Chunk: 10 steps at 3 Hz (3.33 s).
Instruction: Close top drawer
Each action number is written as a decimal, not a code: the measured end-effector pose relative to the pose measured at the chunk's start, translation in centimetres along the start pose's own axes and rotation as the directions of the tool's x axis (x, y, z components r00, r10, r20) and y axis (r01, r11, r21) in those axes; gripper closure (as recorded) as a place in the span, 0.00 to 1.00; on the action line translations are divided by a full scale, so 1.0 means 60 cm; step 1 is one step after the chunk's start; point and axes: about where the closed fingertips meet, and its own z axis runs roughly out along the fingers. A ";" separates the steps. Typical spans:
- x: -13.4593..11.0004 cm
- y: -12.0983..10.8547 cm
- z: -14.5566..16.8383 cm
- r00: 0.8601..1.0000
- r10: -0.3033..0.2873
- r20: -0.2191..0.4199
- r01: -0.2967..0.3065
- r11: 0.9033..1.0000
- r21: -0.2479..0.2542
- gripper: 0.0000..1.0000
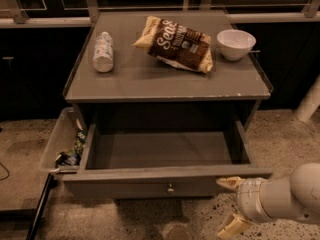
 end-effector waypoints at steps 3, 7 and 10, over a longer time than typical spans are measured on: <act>-0.048 -0.191 0.039 0.974 -0.213 0.075 0.201 0.969 0.141 0.83; -0.045 -0.273 0.070 0.965 -0.261 0.004 0.255 0.946 0.199 0.19; -0.042 -0.328 0.068 0.962 -0.272 -0.027 0.270 0.934 0.234 0.15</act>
Offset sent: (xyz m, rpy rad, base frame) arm 0.1360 0.0046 0.0201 0.0063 -0.3073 0.1219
